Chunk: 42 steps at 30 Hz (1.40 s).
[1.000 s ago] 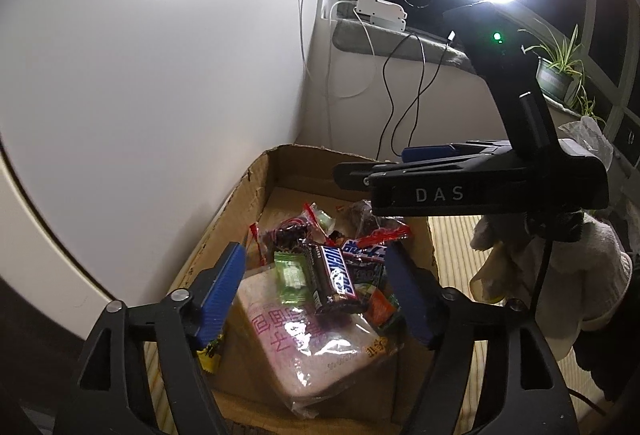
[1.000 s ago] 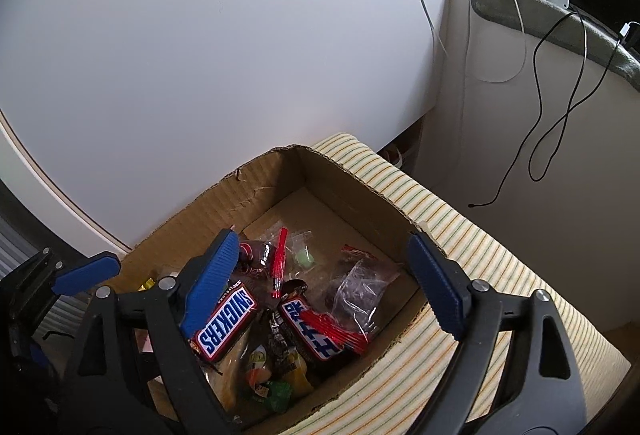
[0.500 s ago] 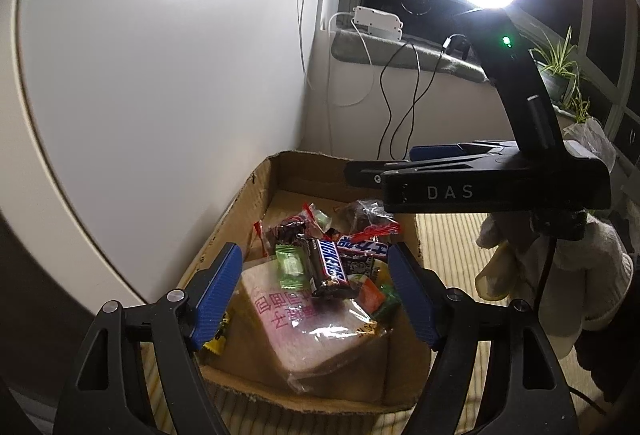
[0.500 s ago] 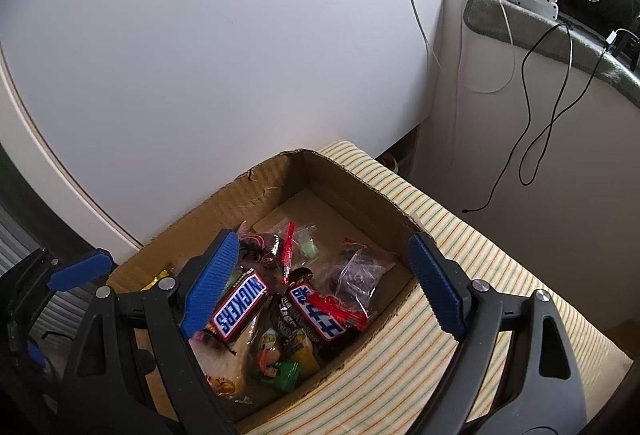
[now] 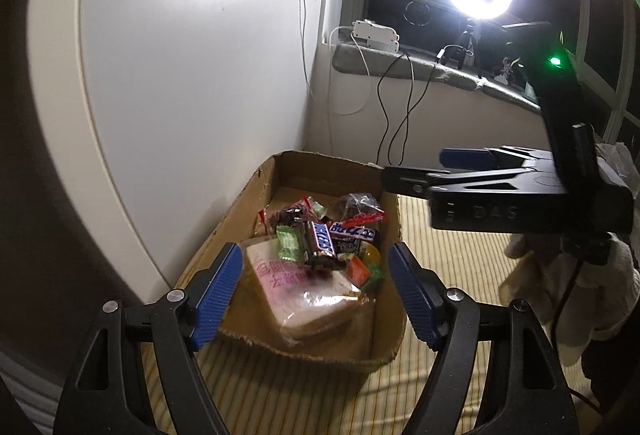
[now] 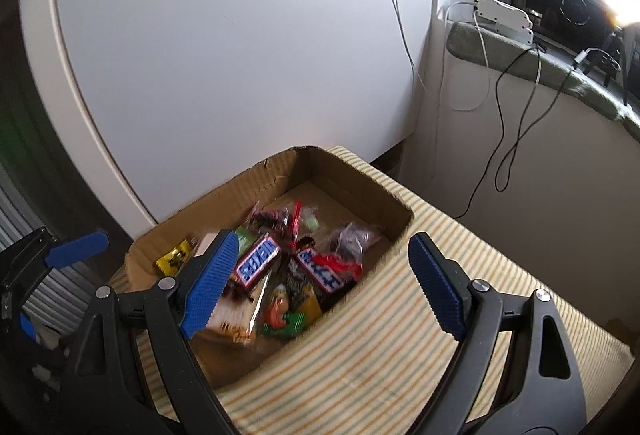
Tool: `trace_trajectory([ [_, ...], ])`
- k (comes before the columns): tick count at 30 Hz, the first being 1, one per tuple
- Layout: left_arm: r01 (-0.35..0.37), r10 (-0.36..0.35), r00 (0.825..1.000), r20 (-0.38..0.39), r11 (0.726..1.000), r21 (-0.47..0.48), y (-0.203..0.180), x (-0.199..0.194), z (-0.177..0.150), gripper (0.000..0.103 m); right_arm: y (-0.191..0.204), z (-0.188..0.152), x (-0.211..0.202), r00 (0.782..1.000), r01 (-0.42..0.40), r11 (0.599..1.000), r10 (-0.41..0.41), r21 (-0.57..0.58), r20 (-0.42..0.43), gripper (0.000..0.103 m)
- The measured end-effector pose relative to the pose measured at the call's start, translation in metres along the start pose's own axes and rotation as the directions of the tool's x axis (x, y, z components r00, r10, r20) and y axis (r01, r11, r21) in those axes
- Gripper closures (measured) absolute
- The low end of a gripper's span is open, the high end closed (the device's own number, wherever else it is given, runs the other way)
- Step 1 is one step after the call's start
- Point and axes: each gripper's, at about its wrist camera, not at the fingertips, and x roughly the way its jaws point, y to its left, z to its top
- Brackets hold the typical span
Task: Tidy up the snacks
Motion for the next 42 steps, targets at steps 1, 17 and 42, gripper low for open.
trace_trajectory([
  [1,-0.006,0.006,1.000,0.002,1.000,-0.001,0.000,-0.002,-0.002,0.027,-0.001,-0.004,-0.005,1.000,-0.002,1.000,0.002,0.005,0.002,0.014],
  [17,-0.054,0.054,0.998,-0.018,0.998,-0.026,0.004,-0.019,-0.026,0.023,0.004,-0.070,-0.061,0.998,0.066,0.998,-0.066,0.015,0.022,0.011],
  [42,-0.065,0.065,0.998,-0.020,0.998,-0.019,0.003,-0.023,-0.028,0.023,0.001,-0.093,-0.083,0.996,0.077,0.996,-0.079,0.050,0.031,0.011],
])
